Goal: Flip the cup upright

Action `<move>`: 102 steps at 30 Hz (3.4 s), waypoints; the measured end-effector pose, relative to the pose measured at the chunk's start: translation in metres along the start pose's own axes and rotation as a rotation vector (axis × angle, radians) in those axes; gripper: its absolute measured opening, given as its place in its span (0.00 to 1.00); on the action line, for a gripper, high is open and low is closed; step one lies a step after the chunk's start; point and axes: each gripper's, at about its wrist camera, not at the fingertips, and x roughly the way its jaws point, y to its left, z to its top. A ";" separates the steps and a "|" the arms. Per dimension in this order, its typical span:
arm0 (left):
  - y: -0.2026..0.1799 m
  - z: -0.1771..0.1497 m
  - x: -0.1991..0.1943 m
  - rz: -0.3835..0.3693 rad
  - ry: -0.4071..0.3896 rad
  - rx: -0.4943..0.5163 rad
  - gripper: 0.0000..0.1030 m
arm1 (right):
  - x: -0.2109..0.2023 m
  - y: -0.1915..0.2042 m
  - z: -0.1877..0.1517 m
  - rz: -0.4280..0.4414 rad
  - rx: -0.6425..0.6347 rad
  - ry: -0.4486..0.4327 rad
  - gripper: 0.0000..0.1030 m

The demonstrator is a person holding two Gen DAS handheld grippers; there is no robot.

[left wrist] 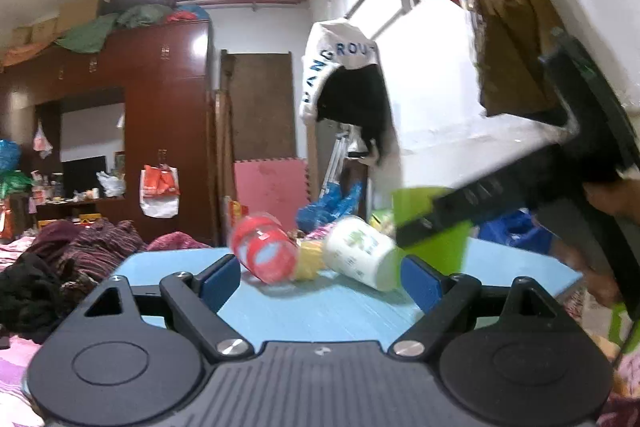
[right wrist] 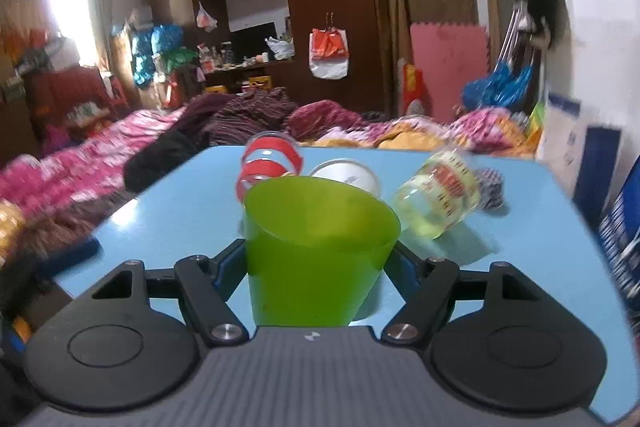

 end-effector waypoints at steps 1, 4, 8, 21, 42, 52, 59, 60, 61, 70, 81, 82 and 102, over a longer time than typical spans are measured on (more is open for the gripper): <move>0.002 0.002 0.001 0.001 -0.001 -0.010 0.87 | -0.001 0.000 -0.001 -0.006 -0.006 -0.003 0.72; 0.007 0.010 0.009 0.014 0.000 -0.022 0.87 | -0.002 0.002 -0.003 -0.042 -0.035 -0.033 0.72; 0.014 0.020 0.026 0.007 0.052 -0.059 0.87 | 0.000 0.005 -0.013 -0.071 -0.069 -0.063 0.72; 0.017 0.020 0.045 0.029 0.109 -0.112 0.87 | 0.006 0.011 -0.030 -0.093 -0.121 -0.098 0.72; 0.006 0.022 0.053 0.068 0.148 -0.083 0.92 | -0.020 0.005 -0.037 -0.068 -0.109 -0.159 0.99; 0.005 0.027 0.049 0.066 0.159 -0.076 0.92 | -0.055 -0.027 -0.030 0.073 0.027 -0.204 0.99; -0.017 0.045 0.029 0.049 0.248 -0.059 0.92 | -0.057 -0.041 -0.027 -0.061 0.032 -0.104 0.99; -0.020 0.047 0.025 0.059 0.256 -0.052 0.92 | -0.061 -0.046 -0.029 -0.058 0.050 -0.104 0.99; -0.024 0.049 0.022 0.066 0.263 -0.045 0.92 | -0.063 -0.050 -0.029 -0.055 0.064 -0.099 0.99; -0.043 0.051 0.016 0.069 0.299 -0.035 0.92 | -0.065 -0.049 -0.035 -0.050 0.073 -0.071 0.99; -0.048 0.046 0.020 0.069 0.321 -0.037 0.92 | -0.065 -0.051 -0.036 -0.045 0.079 -0.071 0.99; -0.048 0.046 0.021 0.067 0.322 -0.037 0.92 | -0.065 -0.051 -0.037 -0.045 0.079 -0.071 0.99; -0.048 0.045 0.026 0.062 0.325 -0.044 0.92 | -0.066 -0.050 -0.037 -0.022 0.081 -0.072 0.99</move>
